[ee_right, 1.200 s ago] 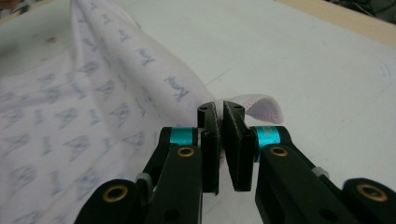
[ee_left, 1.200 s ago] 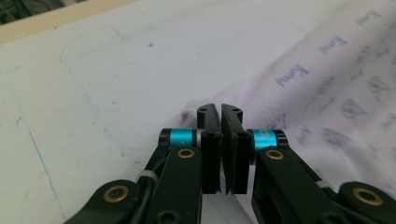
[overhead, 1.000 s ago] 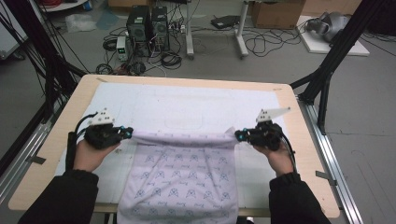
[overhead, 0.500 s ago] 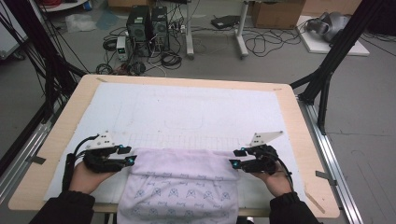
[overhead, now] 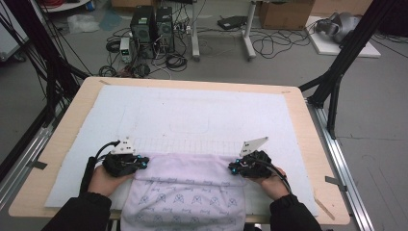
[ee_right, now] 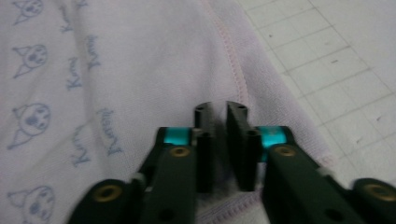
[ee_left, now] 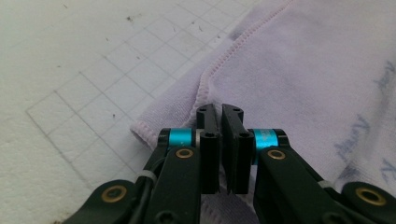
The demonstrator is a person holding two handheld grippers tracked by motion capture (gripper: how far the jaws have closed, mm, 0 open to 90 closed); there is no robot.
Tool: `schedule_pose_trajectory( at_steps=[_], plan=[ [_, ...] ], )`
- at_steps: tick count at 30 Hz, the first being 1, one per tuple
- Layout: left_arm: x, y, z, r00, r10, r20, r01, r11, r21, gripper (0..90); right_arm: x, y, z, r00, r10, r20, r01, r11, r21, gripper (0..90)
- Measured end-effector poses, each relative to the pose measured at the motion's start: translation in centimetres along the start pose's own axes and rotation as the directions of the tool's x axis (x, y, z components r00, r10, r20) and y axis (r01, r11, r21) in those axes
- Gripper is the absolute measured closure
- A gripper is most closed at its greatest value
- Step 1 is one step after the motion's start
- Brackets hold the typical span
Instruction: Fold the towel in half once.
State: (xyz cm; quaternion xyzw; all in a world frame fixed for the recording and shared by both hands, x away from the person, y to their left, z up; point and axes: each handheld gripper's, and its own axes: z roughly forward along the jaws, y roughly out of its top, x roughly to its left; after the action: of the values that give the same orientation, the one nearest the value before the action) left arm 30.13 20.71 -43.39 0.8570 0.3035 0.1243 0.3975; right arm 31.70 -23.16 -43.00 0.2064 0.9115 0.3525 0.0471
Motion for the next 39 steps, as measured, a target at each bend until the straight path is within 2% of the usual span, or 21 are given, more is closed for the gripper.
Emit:
schedule_pose_trajectory(
  at_steps=[3,6,10,12,13,15,18,21,23,26,27,29,30,31,32,35,39],
  plan=[
    [-0.1,0.2,-0.6,0.9999,0.003,-0.015,-0.004,0.9997,-0.024,86.0,0.0,0.1,-0.4,0.9999,0.012,-0.004,-0.012,1.0,-0.015,85.2],
    [-0.1,0.6,-1.5,0.9999,0.003,-0.017,-0.004,0.9981,-0.061,85.9,0.0,0.3,-1.5,0.9998,0.019,0.0,-0.019,0.998,-0.066,85.3],
    [-0.4,1.0,-2.9,0.9994,0.009,-0.033,-0.012,0.9944,-0.105,85.1,0.6,1.0,-3.1,1.0,0.002,0.003,-0.002,0.992,-0.125,85.3],
    [-0.3,0.9,-3.2,0.9991,0.004,-0.043,-0.008,0.9948,-0.101,82.5,1.0,1.3,-3.6,0.9999,-0.013,0.005,0.014,0.989,-0.149,85.3],
    [-0.2,0.7,-3.2,0.9989,-0.001,-0.046,-0.003,0.996,-0.089,79.0,1.2,1.4,-3.7,0.9999,-0.014,0.001,0.014,0.989,-0.149,85.3],
    [-0.1,0.2,-3.2,0.9986,-0.009,-0.053,0.005,0.9967,-0.082,80.6,1.4,1.4,-3.5,0.9998,-0.022,-0.001,0.022,0.992,-0.125,85.3],
    [-0.2,-0.4,-3.2,0.9986,-0.001,-0.053,-0.003,0.9976,-0.069,88.9,1.7,1.2,-3.3,0.9997,-0.02,-0.011,0.018,0.991,-0.129,85.3],
    [-0.2,-0.5,-3.2,0.9998,-0.006,-0.021,0.004,0.9973,-0.073,88.6,1.8,1.0,-3.2,0.9997,-0.018,-0.018,0.016,0.992,-0.122,85.3],
    [-0.1,-0.2,-2.7,0.9997,-0.018,-0.015,0.017,0.9981,-0.059,73.2,1.6,1.0,-3.0,0.9997,-0.017,-0.017,0.015,0.994,-0.112,85.3],
    [0.0,0.5,-1.4,0.9993,-0.037,-0.011,0.036,0.999,-0.026,60.6,1.3,1.1,-2.4,0.9997,-0.007,-0.023,0.004,0.996,-0.091,85.2],
    [0.0,0.6,-0.7,0.9997,-0.022,-0.011,0.022,0.9997,-0.006,62.4,1.2,1.1,-2.2,0.9997,-0.007,-0.024,0.004,0.996,-0.087,85.2],
    [0.1,0.7,0.1,0.9997,-0.022,-0.011,0.022,0.9994,0.025,68.3,1.1,1.1,-2.0,0.9997,-0.007,-0.023,0.005,0.996,-0.088,85.2],
    [0.1,0.6,0.5,0.9999,-0.014,-0.009,0.014,0.9993,0.035,75.4,1.1,1.1,-2.0,0.9997,0.0,-0.024,-0.003,0.996,-0.086,85.2],
    [0.0,0.6,0.6,0.9998,-0.002,-0.02,0.002,0.9996,0.029,82.9,1.0,1.1,-2.0,0.9997,-0.001,-0.025,-0.001,0.996,-0.087,85.2],
    [-0.1,0.6,0.7,0.9998,-0.004,-0.021,0.004,0.9997,0.026,84.4,0.9,1.0,-2.0,0.9996,0.008,-0.027,-0.01,0.996,-0.084,85.2],
    [-0.4,0.7,0.0,0.9993,0.017,-0.033,-0.017,0.9999,0.001,86.5,0.9,1.0,-2.1,0.9995,0.001,-0.031,-0.004,0.995,-0.095,85.2],
    [-0.7,0.9,-2.1,0.9988,0.005,-0.05,-0.009,0.9972,-0.074,86.0,1.2,1.0,-2.9,0.9996,-0.004,-0.027,0.0,0.991,-0.131,85.2]
  ],
)
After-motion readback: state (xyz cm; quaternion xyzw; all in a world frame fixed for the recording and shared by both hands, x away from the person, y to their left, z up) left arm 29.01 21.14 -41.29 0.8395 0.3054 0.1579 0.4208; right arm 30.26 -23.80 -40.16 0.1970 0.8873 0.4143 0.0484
